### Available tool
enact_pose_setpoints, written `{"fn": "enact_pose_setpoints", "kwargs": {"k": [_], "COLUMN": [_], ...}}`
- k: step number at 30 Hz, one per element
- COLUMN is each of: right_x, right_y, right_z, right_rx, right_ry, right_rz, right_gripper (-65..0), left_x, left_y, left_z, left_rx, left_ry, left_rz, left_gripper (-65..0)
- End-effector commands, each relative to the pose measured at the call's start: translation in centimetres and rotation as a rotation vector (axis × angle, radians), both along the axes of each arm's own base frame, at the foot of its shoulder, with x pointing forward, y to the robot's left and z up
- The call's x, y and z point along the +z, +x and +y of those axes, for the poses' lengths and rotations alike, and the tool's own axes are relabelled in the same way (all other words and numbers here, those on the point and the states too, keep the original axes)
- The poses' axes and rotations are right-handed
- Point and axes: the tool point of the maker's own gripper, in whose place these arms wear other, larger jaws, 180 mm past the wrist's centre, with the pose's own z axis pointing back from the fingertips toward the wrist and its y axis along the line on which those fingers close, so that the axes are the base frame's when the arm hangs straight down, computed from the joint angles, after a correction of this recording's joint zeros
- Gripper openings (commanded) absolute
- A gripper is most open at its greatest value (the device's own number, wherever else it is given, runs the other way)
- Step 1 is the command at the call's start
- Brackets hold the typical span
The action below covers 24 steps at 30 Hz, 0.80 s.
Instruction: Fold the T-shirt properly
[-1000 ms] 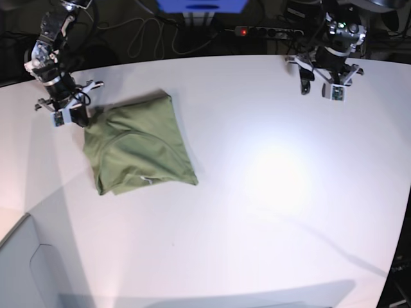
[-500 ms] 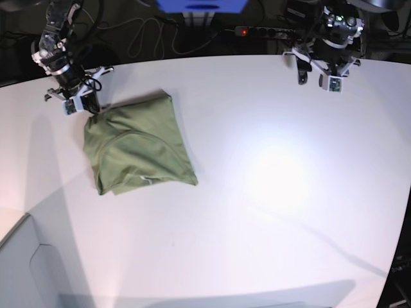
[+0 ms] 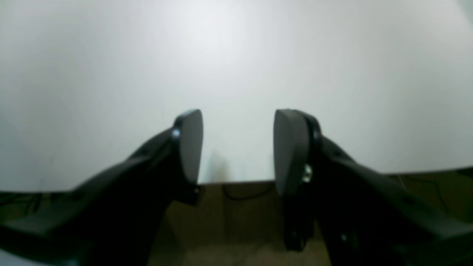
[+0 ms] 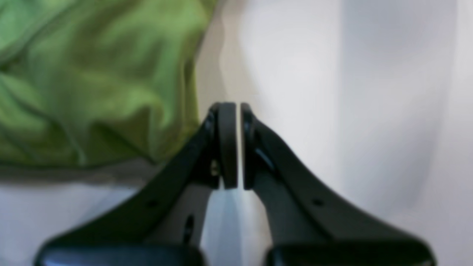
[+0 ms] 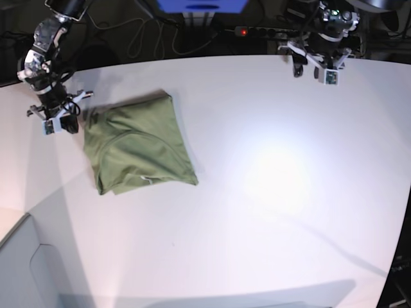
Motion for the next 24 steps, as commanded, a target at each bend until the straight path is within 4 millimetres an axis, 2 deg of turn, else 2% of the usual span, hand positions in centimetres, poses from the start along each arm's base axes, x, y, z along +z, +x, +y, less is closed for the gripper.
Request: {"fn": "enact_pose_setpoints", "kwargs": {"k": [1, 10, 24], "right_x": [1.5, -0.1, -1.4], "right_y": [1.0, -0.1, -2.5], "right_z": [0.0, 4.0, 4.6], "right_rx": [0.016, 0.12, 0.106], "right_ry": [0.005, 0.045, 0.069], "right_rz": [-0.06, -0.014, 0.034], "right_gripper": [-65.0, -65.0, -65.0], "left_x": [0.7, 0.7, 0.6], "left_y": [0.2, 0.2, 0.1], "left_z": [0.0, 0.1, 0.1], "left_rx": [0.003, 0.004, 0.003], "left_ry": [0.003, 0.003, 0.003], "left_rz": [-0.027, -0.027, -0.02], "left_gripper": [-35.4, -35.4, -35.5]}}
